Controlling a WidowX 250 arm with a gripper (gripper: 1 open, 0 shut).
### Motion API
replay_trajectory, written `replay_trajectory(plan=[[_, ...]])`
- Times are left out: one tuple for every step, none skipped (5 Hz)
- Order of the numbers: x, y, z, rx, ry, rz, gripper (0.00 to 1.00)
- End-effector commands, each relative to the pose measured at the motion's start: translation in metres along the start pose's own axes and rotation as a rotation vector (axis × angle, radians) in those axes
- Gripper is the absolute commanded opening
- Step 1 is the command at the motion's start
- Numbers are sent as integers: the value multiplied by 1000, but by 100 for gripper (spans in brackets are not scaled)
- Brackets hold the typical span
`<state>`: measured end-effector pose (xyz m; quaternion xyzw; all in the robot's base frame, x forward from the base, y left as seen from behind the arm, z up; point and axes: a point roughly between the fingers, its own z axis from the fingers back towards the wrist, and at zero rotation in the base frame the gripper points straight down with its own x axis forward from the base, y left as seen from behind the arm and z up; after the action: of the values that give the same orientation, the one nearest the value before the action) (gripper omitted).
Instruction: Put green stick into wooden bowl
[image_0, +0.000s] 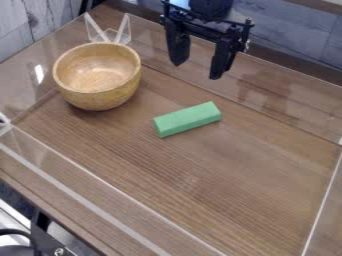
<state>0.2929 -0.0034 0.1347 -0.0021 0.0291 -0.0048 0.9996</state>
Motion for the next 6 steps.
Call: replay_trajectory(plan=[[-4,2,-4,5,5,-164,100],[-9,4,-13,17,1,-323,100],[-7,8,-25,13,-13,-429,100],[-5,12,-33,18,-40,-488,100],[-11,14,-36,18,-65,-515,100],[-15,16,-39,11,-88,-529,100]])
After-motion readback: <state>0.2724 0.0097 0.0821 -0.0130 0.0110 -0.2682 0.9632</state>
